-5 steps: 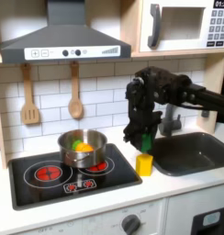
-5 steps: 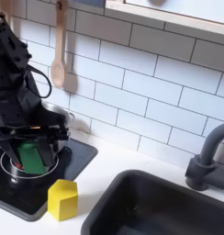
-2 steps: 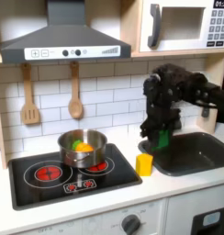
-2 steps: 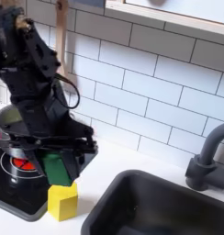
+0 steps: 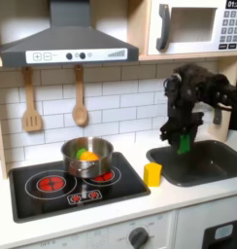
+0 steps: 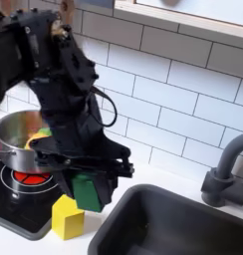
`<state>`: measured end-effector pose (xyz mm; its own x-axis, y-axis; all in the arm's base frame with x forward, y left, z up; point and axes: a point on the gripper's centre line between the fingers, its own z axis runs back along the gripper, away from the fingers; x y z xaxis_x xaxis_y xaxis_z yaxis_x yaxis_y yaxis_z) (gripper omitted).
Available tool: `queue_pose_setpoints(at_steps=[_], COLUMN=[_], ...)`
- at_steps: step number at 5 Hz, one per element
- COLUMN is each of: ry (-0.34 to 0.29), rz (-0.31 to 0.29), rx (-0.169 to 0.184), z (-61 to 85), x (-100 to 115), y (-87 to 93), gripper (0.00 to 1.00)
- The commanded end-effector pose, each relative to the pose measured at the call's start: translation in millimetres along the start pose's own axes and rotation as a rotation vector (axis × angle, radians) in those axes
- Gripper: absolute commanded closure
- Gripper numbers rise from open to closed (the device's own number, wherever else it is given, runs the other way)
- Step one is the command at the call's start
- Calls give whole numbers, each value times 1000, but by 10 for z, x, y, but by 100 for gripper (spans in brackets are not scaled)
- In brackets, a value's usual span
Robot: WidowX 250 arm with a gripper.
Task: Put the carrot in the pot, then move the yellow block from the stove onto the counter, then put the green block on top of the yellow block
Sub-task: 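Put the green block on top of the yellow block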
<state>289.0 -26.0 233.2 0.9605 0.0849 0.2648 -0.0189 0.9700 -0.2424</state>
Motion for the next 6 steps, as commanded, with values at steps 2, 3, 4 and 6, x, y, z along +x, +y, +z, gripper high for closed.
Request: queue_pose_setpoints(at_steps=[2, 3, 4, 6], ry=[56, 62, 50, 24], rz=[-72, -65, -36, 35], rx=[-17, -9, 2, 36], z=[-145, -176, -156, -125], x=[17, 22, 11, 104], y=[-249, -199, -23, 354], gripper=[100, 100, 100, 100])
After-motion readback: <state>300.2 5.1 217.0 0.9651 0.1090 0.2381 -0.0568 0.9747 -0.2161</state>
